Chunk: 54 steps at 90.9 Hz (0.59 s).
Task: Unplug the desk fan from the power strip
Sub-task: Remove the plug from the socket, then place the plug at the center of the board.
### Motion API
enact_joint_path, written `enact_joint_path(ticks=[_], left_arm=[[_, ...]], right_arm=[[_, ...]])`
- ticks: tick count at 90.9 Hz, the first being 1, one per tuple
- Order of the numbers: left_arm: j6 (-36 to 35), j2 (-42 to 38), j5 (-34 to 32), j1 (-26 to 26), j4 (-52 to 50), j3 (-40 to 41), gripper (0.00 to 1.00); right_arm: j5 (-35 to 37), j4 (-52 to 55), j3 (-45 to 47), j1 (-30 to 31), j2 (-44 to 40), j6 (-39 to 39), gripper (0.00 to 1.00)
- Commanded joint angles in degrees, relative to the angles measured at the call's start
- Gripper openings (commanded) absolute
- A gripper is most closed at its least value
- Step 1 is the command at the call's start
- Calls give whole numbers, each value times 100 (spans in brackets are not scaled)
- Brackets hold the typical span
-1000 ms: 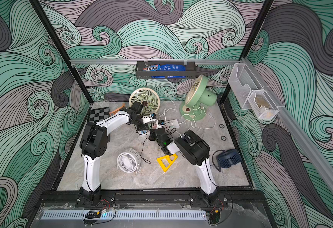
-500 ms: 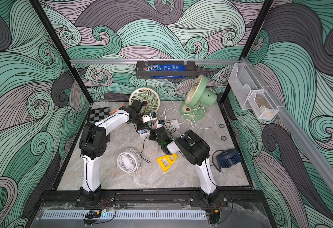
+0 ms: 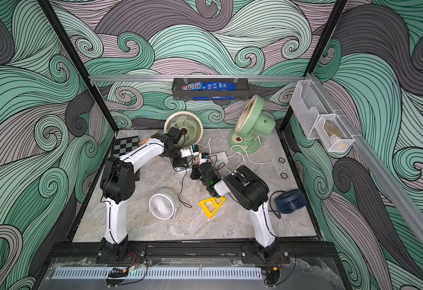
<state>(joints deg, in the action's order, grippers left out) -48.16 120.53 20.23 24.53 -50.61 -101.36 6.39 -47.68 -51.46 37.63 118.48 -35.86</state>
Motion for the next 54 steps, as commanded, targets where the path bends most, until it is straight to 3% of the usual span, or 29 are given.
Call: enact_joint_path(ticks=[1, 29, 54], left_arm=[[-252, -70, 495, 18, -811, -87, 0], [-763, 56, 1058, 8, -1776, -242, 0], [-656, 404, 842, -1, -1756, -456, 0]], right_arm=[[-458, -94, 257, -220, -492, 201, 0], [-2057, 371, 438, -755, -1244, 636, 1], [-2525, 1206, 337, -792, -1676, 1176, 7]])
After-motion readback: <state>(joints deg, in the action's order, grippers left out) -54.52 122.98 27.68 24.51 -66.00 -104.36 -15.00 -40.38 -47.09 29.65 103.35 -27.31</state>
